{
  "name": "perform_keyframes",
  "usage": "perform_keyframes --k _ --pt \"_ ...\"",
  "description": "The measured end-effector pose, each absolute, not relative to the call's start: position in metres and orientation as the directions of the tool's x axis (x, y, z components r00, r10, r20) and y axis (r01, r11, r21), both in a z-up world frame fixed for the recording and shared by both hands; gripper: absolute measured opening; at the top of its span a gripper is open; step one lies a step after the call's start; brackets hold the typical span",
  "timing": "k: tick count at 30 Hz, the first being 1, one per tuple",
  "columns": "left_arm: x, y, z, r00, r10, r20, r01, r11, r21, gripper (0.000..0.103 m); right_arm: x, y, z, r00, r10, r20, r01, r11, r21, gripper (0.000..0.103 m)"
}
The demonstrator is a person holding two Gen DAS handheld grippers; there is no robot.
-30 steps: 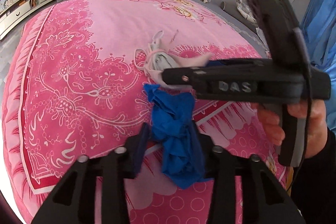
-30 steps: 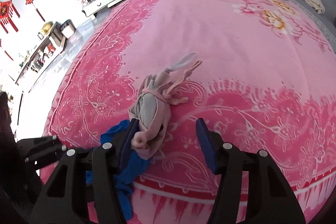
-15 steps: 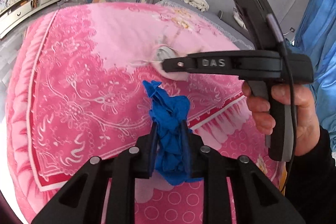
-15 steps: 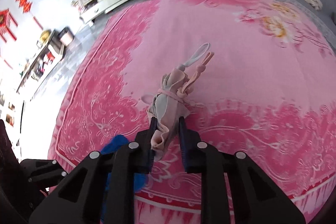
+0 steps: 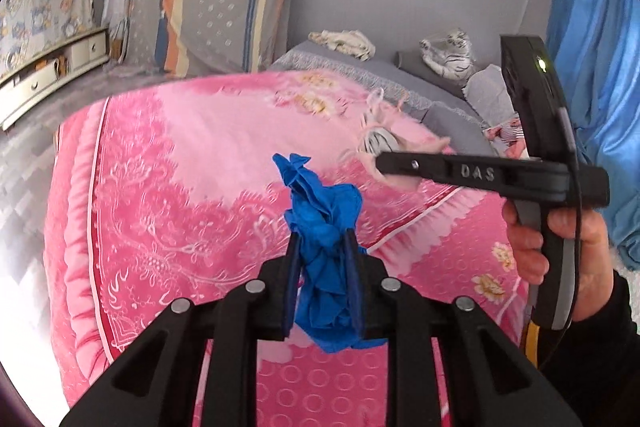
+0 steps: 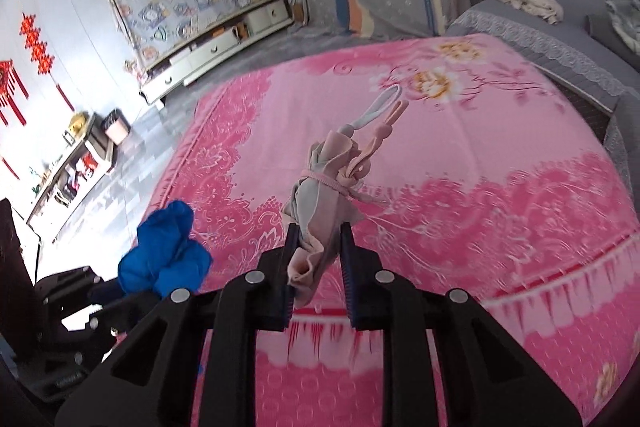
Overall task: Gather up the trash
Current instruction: 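Carry the blue glove and pink cloth bag with both tools over the yellow bin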
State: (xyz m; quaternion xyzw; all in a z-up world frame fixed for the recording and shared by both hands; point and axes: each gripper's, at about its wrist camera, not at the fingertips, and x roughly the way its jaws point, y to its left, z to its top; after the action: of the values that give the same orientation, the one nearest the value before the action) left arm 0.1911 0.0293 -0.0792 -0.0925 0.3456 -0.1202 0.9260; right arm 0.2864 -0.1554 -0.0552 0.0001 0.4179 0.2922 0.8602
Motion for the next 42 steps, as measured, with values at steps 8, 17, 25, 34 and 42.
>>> perform_keyframes --k 8,17,25,34,42 --pt "0.164 0.001 -0.048 0.754 -0.353 -0.555 0.251 0.934 -0.253 0.02 0.234 -0.202 -0.03 0.564 0.496 -0.66 -0.462 0.852 0.247 0.018" --pt "0.134 -0.033 -0.024 0.762 -0.402 -0.508 0.34 0.916 -0.215 0.02 0.179 -0.267 -0.022 0.643 0.449 -0.621 -0.364 0.892 0.267 0.018" --pt "0.115 -0.076 -0.009 0.749 -0.456 -0.48 0.437 0.885 -0.159 0.02 0.132 -0.328 -0.022 0.714 0.37 -0.594 -0.251 0.928 0.276 0.018" --pt "0.105 -0.133 -0.003 0.7 -0.534 -0.475 0.555 0.825 -0.111 0.02 0.081 -0.399 -0.034 0.773 0.247 -0.585 -0.077 0.951 0.299 0.018" --pt "0.096 -0.189 -0.005 0.63 -0.603 -0.489 0.656 0.75 -0.081 0.02 0.031 -0.461 -0.055 0.801 0.103 -0.59 0.117 0.939 0.322 0.018"
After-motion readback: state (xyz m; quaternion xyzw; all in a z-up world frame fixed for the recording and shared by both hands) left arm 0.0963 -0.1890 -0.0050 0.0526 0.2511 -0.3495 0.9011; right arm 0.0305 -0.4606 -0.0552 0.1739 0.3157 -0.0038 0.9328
